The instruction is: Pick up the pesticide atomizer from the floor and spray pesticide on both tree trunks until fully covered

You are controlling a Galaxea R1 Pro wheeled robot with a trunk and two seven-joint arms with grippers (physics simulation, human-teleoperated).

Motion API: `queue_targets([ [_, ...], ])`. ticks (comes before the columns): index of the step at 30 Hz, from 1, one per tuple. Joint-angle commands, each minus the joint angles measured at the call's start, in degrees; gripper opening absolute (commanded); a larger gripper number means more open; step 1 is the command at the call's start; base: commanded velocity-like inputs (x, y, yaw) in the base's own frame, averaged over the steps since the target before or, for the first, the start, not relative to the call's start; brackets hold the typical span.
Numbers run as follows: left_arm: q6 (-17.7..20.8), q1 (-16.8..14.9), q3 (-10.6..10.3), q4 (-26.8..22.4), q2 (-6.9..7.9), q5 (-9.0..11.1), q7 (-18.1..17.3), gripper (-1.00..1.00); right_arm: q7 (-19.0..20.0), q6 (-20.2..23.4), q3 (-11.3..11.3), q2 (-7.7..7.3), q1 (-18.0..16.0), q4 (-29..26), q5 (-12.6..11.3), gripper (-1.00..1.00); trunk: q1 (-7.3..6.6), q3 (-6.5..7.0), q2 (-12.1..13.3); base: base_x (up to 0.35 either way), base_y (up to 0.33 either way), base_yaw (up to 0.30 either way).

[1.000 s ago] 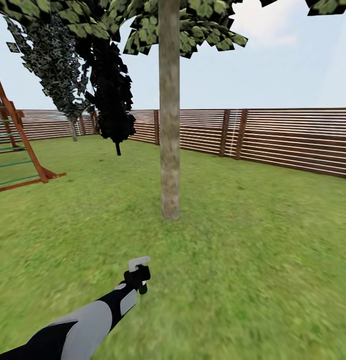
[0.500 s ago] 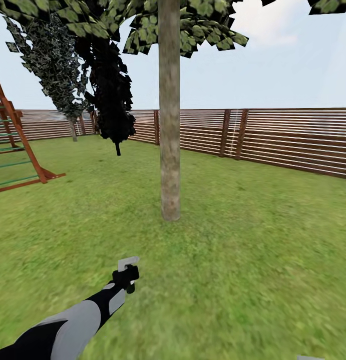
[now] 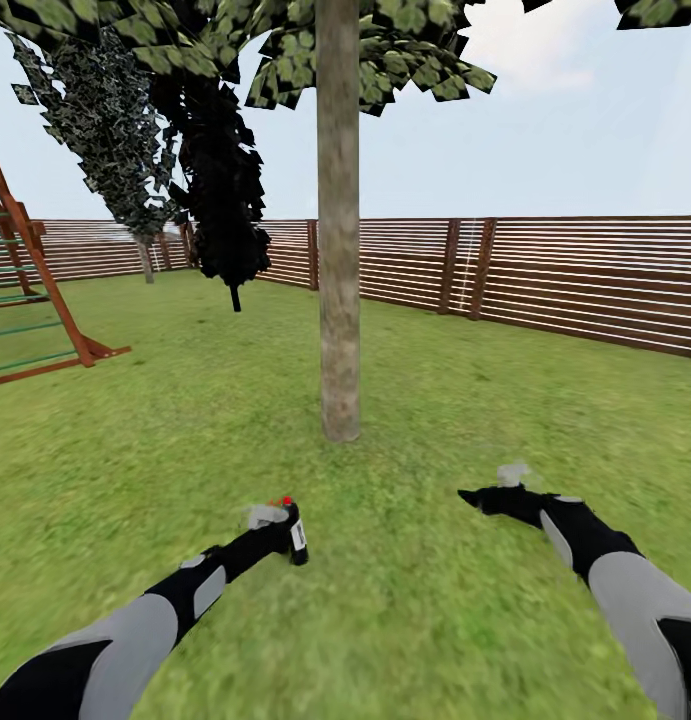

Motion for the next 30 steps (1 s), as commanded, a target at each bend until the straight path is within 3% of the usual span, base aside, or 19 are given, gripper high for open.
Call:
queue_targets([
  [1, 0.0, 0.0, 0.2, -0.1, -0.09, 0.2, -4.1, -1.00, 6.5, 1.3, -0.5, 1.10, -1.9, -0.1, 1.1, 1.00, 0.00, -0.07, 0.0, 0.000, 0.000, 0.000],
  [2, 0.0, 0.0, 0.2, -0.2, -0.21, 0.2, -5.8, -1.00, 9.3, 1.7, -0.5, 1.82, -2.8, 0.0, 1.2, 1.00, 0.00, -0.07, 0.0, 0.000, 0.000, 0.000],
  [3, 0.1, 0.0, 0.1, -0.2, -0.64, 0.2, -8.3, -1.00, 14.0, 3.1, -0.5, 3.64, -4.2, 0.0, 1.3, 1.00, 0.00, -0.07, 0.0, 0.000, 0.000, 0.000],
  [4, 0.1, 0.0, -0.1, -0.3, -1.46, 0.1, -10.5, -1.00, 18.6, 5.8, -0.5, 7.13, -5.6, -0.6, 1.5, 1.00, 0.00, -0.07, 0.0, 0.000, 0.000, 0.000],
  [7, 0.2, 0.0, -2.9, -0.3, -2.33, 0.1, -12.7, -1.00, 22.7, 9.0, -0.4, 14.25, -6.6, -3.3, 1.6, 1.00, 0.00, -0.07, 0.0, 0.000, 0.000, 0.000],
  [8, 0.2, 0.0, -5.2, -0.4, -2.59, 0.1, -13.2, -1.00, 24.2, 9.6, -0.4, 16.50, -6.8, -4.0, 1.6, -1.00, 0.00, -0.07, 0.0, 0.000, 0.000, 0.000],
  [11, 0.2, 0.0, -7.9, -0.4, -3.53, 0.1, -13.7, -1.00, 26.9, 10.0, 1.3, 18.48, -7.0, -4.5, 1.6, -1.00, 0.00, -0.07, 0.0, 0.000, 0.000, 0.000],
  [15, 0.3, 0.0, -8.7, -0.4, -4.24, 0.1, -13.7, -1.00, 28.3, 10.3, 4.3, 19.14, -7.0, -4.5, 1.5, -1.00, 0.00, -0.07, 0.0, 0.000, 0.000, 0.000],
  [26, 0.3, 0.0, -8.8, -0.4, -5.23, 0.2, -13.7, -1.00, 28.0, 9.3, 5.3, 19.64, -6.8, 5.1, 1.7, -1.00, 0.00, -0.07, 0.0, 0.000, 0.000, 0.000],
  [30, 0.3, 0.0, -8.8, -0.4, -5.25, 0.2, -13.7, -1.00, 27.6, 9.0, 5.3, 19.64, -6.8, 6.1, 1.7, -1.00, 0.00, -0.07, 0.0, 0.000, 0.000, 0.000],
])
